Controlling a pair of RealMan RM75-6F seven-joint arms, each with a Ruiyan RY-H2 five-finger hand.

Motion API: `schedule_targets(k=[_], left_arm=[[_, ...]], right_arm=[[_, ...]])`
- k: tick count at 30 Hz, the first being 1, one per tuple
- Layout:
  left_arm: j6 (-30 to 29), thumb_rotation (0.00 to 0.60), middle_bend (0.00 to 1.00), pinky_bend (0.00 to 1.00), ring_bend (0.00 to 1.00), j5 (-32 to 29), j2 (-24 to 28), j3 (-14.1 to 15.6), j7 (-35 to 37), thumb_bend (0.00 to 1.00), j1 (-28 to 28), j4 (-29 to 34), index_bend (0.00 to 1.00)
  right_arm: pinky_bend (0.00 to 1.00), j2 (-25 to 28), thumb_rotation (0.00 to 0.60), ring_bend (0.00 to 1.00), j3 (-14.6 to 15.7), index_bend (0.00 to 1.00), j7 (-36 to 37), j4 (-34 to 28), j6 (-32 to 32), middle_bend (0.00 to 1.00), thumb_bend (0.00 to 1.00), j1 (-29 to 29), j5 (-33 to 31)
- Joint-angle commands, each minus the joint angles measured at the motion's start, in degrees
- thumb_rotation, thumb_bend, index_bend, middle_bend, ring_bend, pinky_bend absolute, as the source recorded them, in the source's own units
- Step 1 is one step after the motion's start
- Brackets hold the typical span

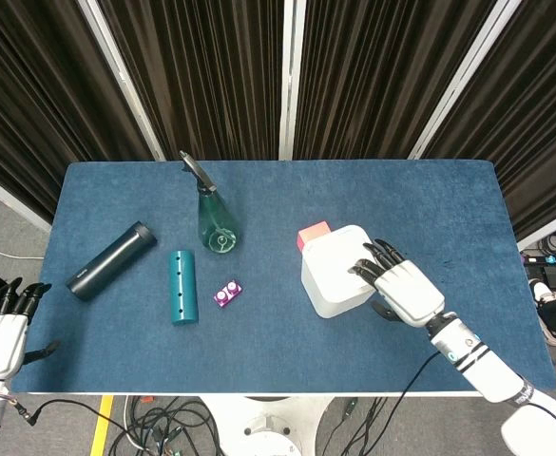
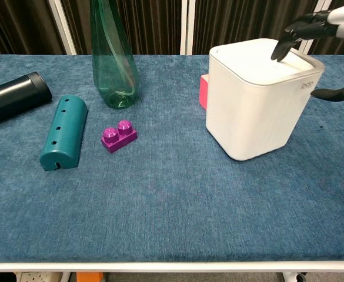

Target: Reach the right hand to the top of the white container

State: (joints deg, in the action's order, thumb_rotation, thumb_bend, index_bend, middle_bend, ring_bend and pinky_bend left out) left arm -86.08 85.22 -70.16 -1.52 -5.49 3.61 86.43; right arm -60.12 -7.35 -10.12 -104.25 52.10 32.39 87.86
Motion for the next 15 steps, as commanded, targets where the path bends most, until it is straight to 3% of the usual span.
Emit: schedule_targets(k=[1, 7, 11, 15], left_arm=[[0.0, 0.6, 0.16, 0.11, 0.03, 0.0, -0.1, 0.1, 0.2, 0.0, -0.1, -0.2, 0.17], [-0.2, 0.6, 0.16, 0.11, 0.03, -0.1, -0.3, 0.1, 0.8, 0.0, -0.4, -0.8, 0.17], [-0.5, 0.6, 0.16, 0.11, 0.03, 0.2, -0.2, 0.0, 0.9, 0.0, -0.4, -0.8, 0.17], [-0.6, 0.6, 0.16, 0.11, 0.03, 0.5, -0.1, 0.0, 0.8, 0.0, -0.3, -0.6, 0.17]], right_arm=[[0.0, -1.2, 0.6, 0.0, 0.8, 0.3, -1.8, 0.5, -2.1, 0.33, 0.25, 1.1, -1.9], [0.0, -1.8, 0.6, 0.0, 1.3, 0.32, -3.5, 0.3, -1.4, 0.33, 0.25, 1.3, -3.1], [0.0, -1.7, 0.6, 0.0, 0.3, 0.3, -1.6, 0.3, 5.7, 0.28, 0.25, -0.5, 0.1], [0.0, -1.3, 0.6, 0.0, -0.4, 0.2, 0.4, 1.0, 13.1, 0.21, 0.25, -2.7, 3.4]])
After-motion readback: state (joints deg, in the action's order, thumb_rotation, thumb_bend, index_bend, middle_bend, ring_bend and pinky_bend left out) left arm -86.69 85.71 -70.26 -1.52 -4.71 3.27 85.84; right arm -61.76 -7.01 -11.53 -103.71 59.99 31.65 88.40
